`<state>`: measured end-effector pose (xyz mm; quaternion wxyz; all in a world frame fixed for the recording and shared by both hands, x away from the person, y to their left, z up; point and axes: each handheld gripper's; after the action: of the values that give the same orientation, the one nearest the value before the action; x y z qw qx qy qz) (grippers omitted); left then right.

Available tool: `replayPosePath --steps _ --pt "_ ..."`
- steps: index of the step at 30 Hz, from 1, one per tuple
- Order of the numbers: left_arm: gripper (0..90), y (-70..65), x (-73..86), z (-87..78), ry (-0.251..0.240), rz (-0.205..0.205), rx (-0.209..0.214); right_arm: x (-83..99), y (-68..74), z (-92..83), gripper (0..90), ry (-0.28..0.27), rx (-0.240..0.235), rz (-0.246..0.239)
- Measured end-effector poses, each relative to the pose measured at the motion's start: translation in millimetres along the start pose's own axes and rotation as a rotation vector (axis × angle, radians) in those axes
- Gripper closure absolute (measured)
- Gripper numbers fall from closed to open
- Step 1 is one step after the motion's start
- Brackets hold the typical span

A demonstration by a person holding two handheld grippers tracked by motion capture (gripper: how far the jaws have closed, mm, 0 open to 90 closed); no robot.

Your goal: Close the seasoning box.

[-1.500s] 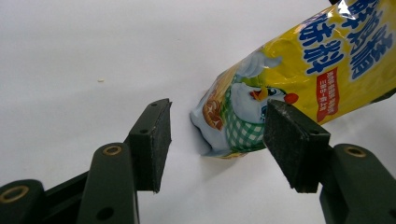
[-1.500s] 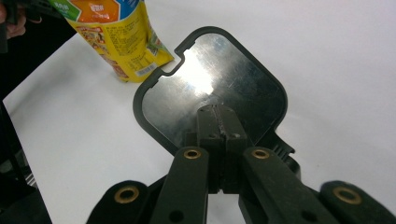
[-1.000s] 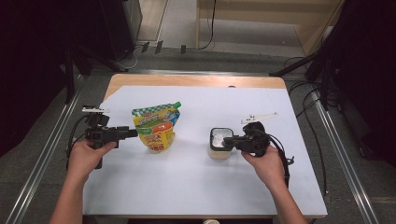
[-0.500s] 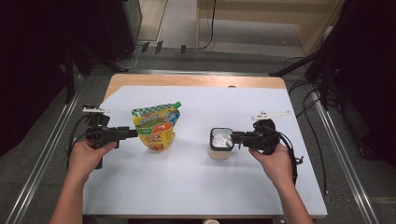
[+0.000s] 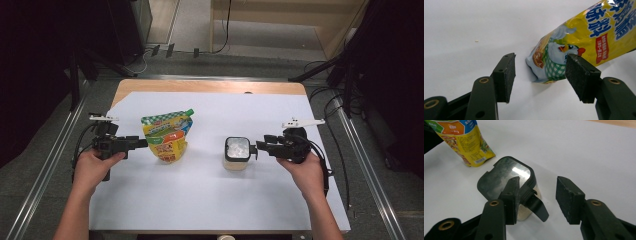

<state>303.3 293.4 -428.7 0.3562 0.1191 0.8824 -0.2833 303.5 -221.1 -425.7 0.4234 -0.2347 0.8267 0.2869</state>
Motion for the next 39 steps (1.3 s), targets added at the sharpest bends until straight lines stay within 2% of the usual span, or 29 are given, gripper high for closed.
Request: replayPosePath --steps 6,11,13,27,39 --pt "42.3 -0.1 0.1 0.3 0.002 0.001 -0.001 4.0 -9.8 -4.0 47.3 -0.018 0.020 0.002" --pt "42.3 0.2 0.1 0.1 0.001 0.001 -0.002 7.5 -16.3 -6.0 40.8 -0.018 0.048 -0.022" --pt "42.3 0.4 0.2 0.0 0.002 0.002 -0.002 9.5 -19.7 -6.6 39.2 -0.018 0.050 -0.014" --pt "42.3 1.4 0.8 0.9 0.004 -0.001 -0.007 27.3 -42.7 -7.1 32.4 -0.024 0.102 0.026" --pt "42.2 2.4 1.8 2.9 0.012 0.000 -0.012 35.0 -45.7 -0.7 30.3 -0.005 0.114 0.014"
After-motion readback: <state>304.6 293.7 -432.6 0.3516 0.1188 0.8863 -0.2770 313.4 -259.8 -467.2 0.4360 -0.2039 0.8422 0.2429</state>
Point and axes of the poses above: each handheld gripper's, and its own axes: z roughly forward along the jaws, x roughly out of its underside, y roughly to its left, and after that the axes turned 8 degrees about -y, right-handed
